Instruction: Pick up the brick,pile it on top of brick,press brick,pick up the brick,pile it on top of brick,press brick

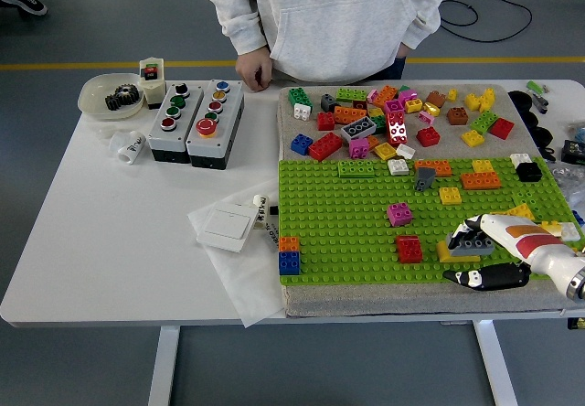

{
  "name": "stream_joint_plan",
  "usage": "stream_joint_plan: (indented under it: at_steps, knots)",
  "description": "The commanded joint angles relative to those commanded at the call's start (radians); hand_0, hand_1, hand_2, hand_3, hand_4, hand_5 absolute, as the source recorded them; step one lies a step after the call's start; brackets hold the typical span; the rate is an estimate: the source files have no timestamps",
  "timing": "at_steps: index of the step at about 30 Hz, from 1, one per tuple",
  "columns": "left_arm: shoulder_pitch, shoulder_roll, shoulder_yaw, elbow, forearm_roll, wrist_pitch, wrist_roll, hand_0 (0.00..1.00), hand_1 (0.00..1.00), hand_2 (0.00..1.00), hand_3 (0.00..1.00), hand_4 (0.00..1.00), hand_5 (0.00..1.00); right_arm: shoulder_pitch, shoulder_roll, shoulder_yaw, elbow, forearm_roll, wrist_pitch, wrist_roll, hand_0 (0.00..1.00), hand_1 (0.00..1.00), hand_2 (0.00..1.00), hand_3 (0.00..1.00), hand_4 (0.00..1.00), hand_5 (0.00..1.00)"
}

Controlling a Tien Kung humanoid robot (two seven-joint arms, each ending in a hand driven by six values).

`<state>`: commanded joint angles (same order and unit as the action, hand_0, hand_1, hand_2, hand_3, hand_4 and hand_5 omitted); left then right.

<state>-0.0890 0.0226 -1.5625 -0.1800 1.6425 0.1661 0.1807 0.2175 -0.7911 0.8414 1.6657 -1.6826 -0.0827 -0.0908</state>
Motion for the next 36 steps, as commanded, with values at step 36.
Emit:
stream_joint_plan:
  at_steps: [36]
  knots:
    - [0.000,0.000,0.012,0.000,-0.009,-0.001,0.001,0.771,0.795,0.841,0.621,0.652,0.693,-0.019,0.021,-0.020,-0.026,0.007,0.005,0.000,0.653,0.652,0.705,0.570,0.893,0.522]
